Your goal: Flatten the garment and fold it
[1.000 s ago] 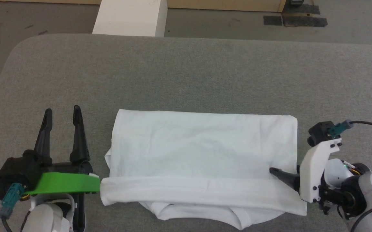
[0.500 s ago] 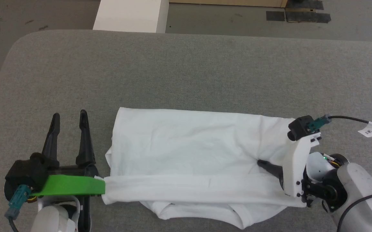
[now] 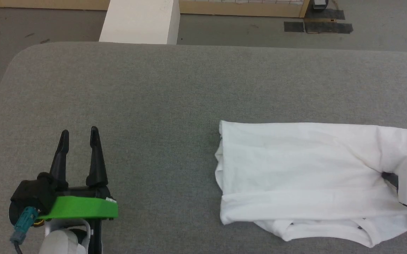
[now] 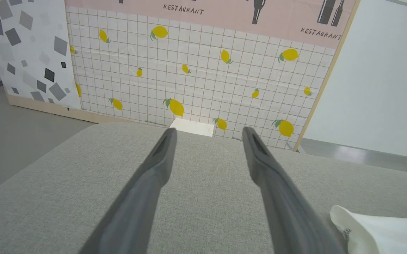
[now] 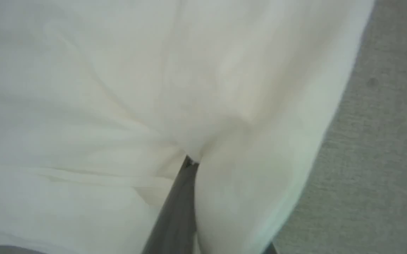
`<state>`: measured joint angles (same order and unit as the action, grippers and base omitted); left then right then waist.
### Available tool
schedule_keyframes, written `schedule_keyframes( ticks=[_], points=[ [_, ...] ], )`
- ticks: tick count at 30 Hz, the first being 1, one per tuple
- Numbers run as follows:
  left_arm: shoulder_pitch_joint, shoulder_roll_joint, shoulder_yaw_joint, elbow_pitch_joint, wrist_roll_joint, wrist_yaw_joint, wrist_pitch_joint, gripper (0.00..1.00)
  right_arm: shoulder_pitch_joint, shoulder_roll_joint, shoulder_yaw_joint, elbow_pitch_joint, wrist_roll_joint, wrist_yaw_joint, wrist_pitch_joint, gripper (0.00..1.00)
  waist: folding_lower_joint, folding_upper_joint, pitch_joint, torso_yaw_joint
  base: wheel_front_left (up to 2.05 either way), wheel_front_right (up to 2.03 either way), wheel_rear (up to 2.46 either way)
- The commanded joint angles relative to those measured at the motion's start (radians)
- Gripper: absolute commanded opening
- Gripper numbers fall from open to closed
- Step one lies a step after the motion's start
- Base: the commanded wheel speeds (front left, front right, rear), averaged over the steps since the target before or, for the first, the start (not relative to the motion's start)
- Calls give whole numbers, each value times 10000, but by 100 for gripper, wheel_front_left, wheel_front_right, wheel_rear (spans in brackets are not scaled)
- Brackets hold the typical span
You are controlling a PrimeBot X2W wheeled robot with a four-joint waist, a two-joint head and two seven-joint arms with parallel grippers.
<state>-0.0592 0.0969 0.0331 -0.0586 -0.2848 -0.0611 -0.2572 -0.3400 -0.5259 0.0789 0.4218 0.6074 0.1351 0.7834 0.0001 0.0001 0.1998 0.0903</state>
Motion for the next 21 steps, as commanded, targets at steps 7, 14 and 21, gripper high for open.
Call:
schedule_keyframes(
  ticks=[7, 14, 21],
  points=[
    [347, -147, 98, 184, 113, -130, -45, 100, 650, -190, -142, -1602, -794, -44, 956, 0, -1, -1, -591, -68, 0, 0, 0],
    [627, -196, 170, 223, 165, -189, -45, 100, 1242, -163, 28, -4477, -708, -44, 1815, 0, -1, -1, -998, -159, 0, 0, 0],
    [715, -241, 93, 276, 179, -251, -45, 100, 1174, 927, 688, -5585, -391, -44, 2163, 0, -1, -1, -1141, -169, 0, 0, 0]
  ],
)
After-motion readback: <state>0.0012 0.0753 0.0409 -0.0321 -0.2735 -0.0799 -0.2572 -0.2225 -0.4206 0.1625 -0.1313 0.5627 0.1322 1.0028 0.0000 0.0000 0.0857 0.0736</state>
